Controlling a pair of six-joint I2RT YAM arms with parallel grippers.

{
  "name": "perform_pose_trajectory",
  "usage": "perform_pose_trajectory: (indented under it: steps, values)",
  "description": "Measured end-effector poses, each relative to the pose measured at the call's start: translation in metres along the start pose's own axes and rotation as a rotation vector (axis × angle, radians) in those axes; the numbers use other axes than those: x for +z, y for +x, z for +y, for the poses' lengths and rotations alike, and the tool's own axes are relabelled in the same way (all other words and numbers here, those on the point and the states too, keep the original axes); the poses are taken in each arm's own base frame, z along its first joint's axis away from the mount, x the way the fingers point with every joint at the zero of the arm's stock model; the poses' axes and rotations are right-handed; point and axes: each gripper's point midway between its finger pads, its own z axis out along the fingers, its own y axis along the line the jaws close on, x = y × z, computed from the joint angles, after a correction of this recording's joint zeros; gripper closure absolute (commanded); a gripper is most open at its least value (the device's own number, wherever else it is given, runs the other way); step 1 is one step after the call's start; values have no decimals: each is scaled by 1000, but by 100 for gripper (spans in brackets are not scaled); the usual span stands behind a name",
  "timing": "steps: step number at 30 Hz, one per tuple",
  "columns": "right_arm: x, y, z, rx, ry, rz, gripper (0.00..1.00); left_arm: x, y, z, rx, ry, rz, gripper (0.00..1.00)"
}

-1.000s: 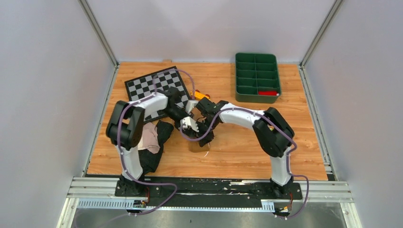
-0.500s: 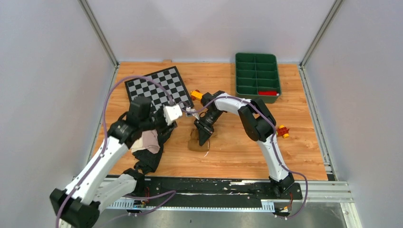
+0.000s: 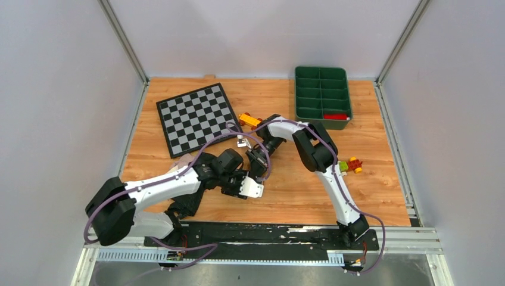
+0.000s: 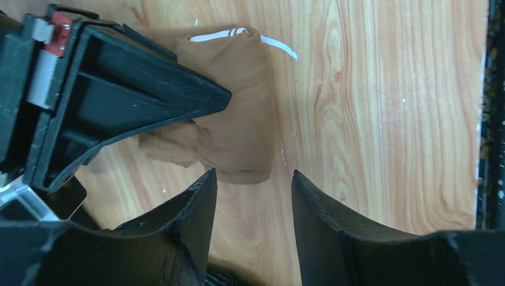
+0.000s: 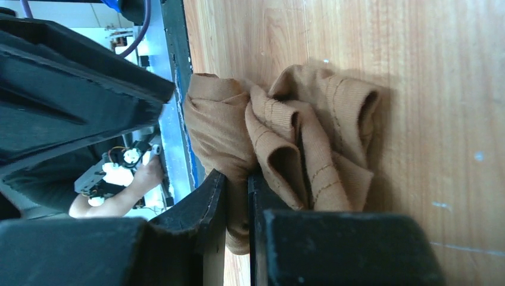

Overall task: Roll the underwear
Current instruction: Roll the underwear to the center of the board.

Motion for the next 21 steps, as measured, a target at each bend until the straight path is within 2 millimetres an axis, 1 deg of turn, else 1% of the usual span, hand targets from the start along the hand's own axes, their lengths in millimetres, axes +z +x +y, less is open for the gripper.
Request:
perform_pose_trajectory:
  steps: [2,9,12,18,21]
  values:
    - [0,2,1,21,-11,2,98,12,4,-1,9,13,11,45]
    - [1,5,1,54,-29,8,97,35,2,5,36,8,12,45]
    - [1,5,1,62,-33,8,97,42,2,3,44,19,16,45]
    - [0,9,2,89,-38,19,97,46,-6,0,73,22,13,46]
    - [0,9,2,91,-37,22,97,50,-6,0,94,5,39,47]
